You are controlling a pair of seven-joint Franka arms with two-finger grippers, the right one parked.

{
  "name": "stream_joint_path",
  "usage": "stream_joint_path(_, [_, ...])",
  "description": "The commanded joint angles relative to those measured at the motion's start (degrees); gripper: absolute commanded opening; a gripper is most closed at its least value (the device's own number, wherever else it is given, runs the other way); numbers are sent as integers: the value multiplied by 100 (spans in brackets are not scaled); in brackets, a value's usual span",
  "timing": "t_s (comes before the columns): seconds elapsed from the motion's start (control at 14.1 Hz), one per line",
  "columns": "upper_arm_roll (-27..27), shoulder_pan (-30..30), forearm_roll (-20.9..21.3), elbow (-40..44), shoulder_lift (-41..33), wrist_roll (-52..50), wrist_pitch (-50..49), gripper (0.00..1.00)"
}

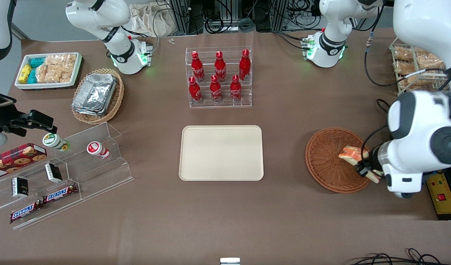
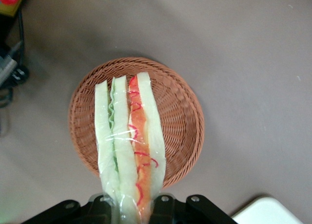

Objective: Place sandwich from basket to tray
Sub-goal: 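Lift the sandwich up out of the basket with the left gripper, then carry the sandwich over to the cream tray with the left gripper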

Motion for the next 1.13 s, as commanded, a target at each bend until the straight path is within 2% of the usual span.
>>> stream_joint_path(0.0, [-238, -50, -3, 493, 112, 1393, -324, 0])
stream_joint_path(0.14, [-703, -50, -12, 651, 121, 1435, -333, 0])
stream_joint_path(0.35, [-1345, -111, 23, 608, 208, 874, -202, 0])
stream_joint_path(0.49, [-1417, -497, 93, 485, 366, 382, 262, 0])
stream_joint_path(0.64, [-1417, -822, 111, -6, 428, 55, 807, 0])
stream_joint_path(0.92, [-1417, -1393, 111, -306, 936, 36, 1256, 0])
stream_joint_path(1.06, [-1400, -1657, 120, -402, 1270, 45, 1870, 0])
